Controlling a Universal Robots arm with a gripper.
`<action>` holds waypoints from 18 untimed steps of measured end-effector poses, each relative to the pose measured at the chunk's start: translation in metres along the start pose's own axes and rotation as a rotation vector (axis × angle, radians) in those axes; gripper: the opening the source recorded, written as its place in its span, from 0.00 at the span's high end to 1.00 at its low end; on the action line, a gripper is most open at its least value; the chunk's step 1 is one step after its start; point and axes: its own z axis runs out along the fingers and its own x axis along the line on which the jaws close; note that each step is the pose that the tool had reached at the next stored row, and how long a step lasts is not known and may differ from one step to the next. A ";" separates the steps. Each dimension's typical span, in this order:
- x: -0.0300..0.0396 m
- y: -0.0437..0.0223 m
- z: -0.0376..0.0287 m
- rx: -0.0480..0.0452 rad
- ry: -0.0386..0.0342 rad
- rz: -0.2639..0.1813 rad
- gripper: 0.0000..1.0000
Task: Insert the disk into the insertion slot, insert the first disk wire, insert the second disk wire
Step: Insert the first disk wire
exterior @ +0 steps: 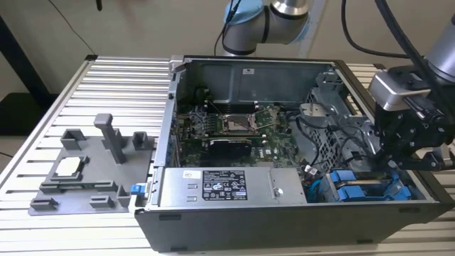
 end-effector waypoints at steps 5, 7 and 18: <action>0.0000 0.0002 0.0035 0.0072 0.0039 0.020 0.81; 0.0000 0.0002 0.0046 0.0073 0.0038 0.023 0.81; 0.0001 -0.0008 0.0077 0.0077 0.0046 0.034 0.81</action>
